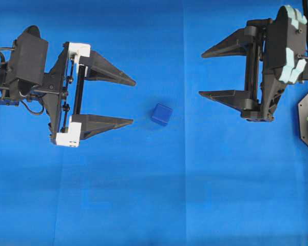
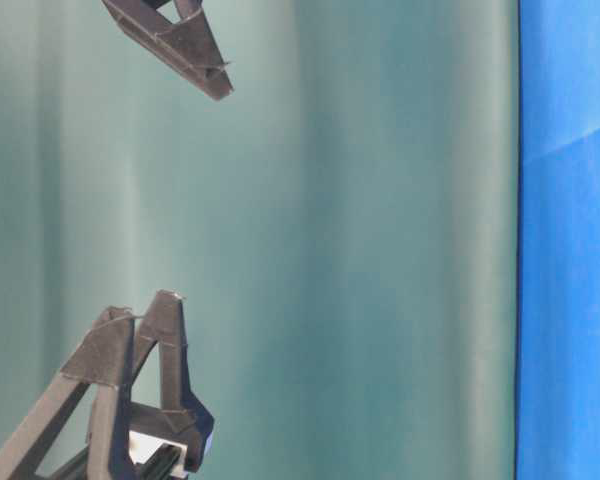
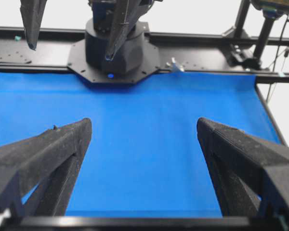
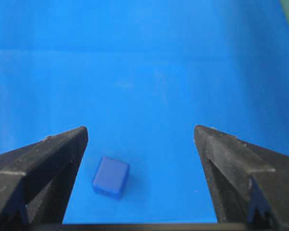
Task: Handover the blue block to the right arm after grasping it with the left arm, then place it in the designated position.
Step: 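Open the right gripper to release the cube and retract rightward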
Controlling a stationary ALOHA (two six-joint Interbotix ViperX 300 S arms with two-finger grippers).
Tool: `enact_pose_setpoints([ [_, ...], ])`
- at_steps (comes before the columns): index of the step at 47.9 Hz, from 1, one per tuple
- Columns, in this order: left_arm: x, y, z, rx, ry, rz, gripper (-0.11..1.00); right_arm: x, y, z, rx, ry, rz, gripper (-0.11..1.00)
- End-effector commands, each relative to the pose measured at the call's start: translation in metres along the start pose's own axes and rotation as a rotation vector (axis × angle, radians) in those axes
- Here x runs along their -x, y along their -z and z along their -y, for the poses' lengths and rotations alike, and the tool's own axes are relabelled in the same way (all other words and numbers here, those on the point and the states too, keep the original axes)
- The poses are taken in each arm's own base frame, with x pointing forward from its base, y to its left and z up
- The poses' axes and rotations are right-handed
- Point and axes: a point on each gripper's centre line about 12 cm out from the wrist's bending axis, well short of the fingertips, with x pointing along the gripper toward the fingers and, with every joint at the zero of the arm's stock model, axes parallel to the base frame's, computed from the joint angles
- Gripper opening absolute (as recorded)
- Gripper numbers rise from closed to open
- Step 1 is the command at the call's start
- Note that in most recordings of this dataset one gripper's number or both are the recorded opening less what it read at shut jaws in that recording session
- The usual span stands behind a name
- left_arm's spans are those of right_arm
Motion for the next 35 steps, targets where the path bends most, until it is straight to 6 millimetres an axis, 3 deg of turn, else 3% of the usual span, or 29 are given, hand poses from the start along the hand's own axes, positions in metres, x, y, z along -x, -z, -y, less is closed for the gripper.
enact_pose_setpoints([
  [1, -0.001, -0.015, 0.002, 0.0, 0.005, 0.041, 0.93, 0.005, -0.008, -0.002, -0.003, -0.018, 0.045, 0.8],
  [20, -0.001, -0.015, 0.002, 0.0, 0.005, 0.041, 0.93, 0.016, 0.002, -0.009, 0.001, -0.113, 0.203, 0.78],
  [35, -0.001, -0.015, 0.002, 0.0, 0.005, 0.041, 0.93, 0.014, 0.015, -0.011, 0.003, -0.15, 0.235, 0.78],
])
